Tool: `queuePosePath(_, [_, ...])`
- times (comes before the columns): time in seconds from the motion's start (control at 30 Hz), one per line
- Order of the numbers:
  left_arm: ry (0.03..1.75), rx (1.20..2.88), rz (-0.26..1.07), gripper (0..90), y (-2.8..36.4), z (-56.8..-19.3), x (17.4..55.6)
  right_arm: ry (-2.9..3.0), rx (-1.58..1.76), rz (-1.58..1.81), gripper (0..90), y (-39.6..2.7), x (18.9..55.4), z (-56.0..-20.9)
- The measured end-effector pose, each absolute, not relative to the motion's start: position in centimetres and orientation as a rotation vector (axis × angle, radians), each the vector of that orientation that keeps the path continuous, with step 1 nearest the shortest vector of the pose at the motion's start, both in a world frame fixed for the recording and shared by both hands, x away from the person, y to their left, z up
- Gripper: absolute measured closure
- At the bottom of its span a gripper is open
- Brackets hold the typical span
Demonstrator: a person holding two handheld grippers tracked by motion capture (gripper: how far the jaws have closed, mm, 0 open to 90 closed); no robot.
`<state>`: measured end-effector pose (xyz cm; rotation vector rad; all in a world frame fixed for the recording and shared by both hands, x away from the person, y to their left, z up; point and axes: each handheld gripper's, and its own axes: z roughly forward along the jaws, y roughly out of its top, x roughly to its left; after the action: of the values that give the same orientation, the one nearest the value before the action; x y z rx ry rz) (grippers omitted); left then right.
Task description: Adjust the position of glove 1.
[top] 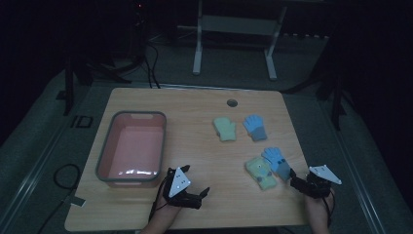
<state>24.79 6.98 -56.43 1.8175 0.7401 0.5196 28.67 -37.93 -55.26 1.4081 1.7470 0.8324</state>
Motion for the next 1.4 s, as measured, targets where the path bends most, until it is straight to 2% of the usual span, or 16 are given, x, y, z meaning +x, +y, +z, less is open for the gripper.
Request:
queuePosePath(0.53, [0.744,1.814,0.532,0.6,7.0,-56.4,24.7,1.908,1.474,0.754,11.6,-38.2,28.9,-54.7])
queuePosePath(0.73, [0.743,1.815,0.532,0.6,7.0,-56.4,24.7,2.006,1.564,0.819,15.3,-38.8,29.7,-53.3])
queuePosePath(0.87, [0.741,1.818,0.535,0.5,7.0,-56.4,24.7,2.000,1.527,0.801,11.5,-38.5,29.9,-52.5])
queuePosePath(1.2, [0.737,1.822,0.538,0.5,6.9,-56.4,24.6,1.969,1.497,0.883,13.8,-38.0,30.9,-49.8])
queuePosePath(1.4, [0.736,1.823,0.536,0.6,6.9,-56.4,24.7,1.960,1.447,0.895,11.0,-37.3,31.7,-48.3])
